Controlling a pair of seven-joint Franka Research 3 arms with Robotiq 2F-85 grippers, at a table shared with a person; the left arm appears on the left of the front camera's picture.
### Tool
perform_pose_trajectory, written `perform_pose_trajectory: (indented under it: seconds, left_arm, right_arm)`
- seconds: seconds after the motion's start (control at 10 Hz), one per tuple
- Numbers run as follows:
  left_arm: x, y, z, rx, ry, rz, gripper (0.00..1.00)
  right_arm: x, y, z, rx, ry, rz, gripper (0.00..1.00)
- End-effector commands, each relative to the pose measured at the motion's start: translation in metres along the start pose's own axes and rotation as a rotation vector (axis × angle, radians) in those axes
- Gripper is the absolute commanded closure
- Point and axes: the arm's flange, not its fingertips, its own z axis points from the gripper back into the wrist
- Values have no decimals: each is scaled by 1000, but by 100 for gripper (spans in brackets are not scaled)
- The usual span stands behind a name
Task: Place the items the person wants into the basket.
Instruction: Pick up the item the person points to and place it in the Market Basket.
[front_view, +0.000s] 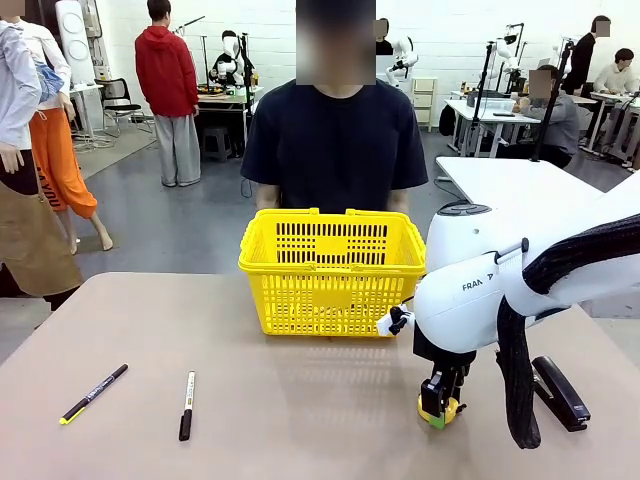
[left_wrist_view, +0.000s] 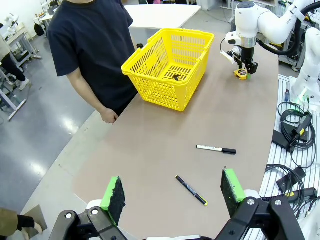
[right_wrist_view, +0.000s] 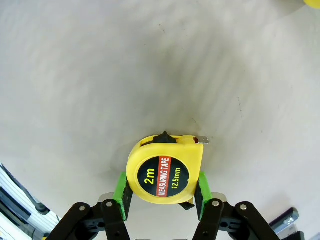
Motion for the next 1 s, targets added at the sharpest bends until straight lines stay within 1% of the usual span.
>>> perform_pose_trajectory:
  seconds: [0.0,0.1,0.4,0.5,0.6,0.7,0.8,0.9]
  left_arm:
    - [-2,1,0,-4,-14,-20,0]
    - [-2,1,0,-4,-14,-20,0]
    - [-2,1,0,-4,-14,-20,0]
    - [-2,1,0,-4,-14,-20,0]
    - [-2,1,0,-4,-14,-20,0]
    - [-2,1,0,-4,-14,-20,0]
    - [-2,1,0,-4,-14,-20,0]
    - [-2,1,0,-4,-14,-20,0]
  right_arm:
    - [-3,7,14,-28,-24,-37,100]
    - [-13,22,43,-25,-47,-92,52]
    - [-39,73,167,-47,-121,-318,52]
    - [-41,88,203,-37,-152,-356,52]
    - [-36,100,237,-58,-187,-404,52]
    - [-21,101,268,-80,-246,-427,52]
    - [2,91,294,-104,-331,-393,52]
    - [33,69,318,-123,-425,-366,52]
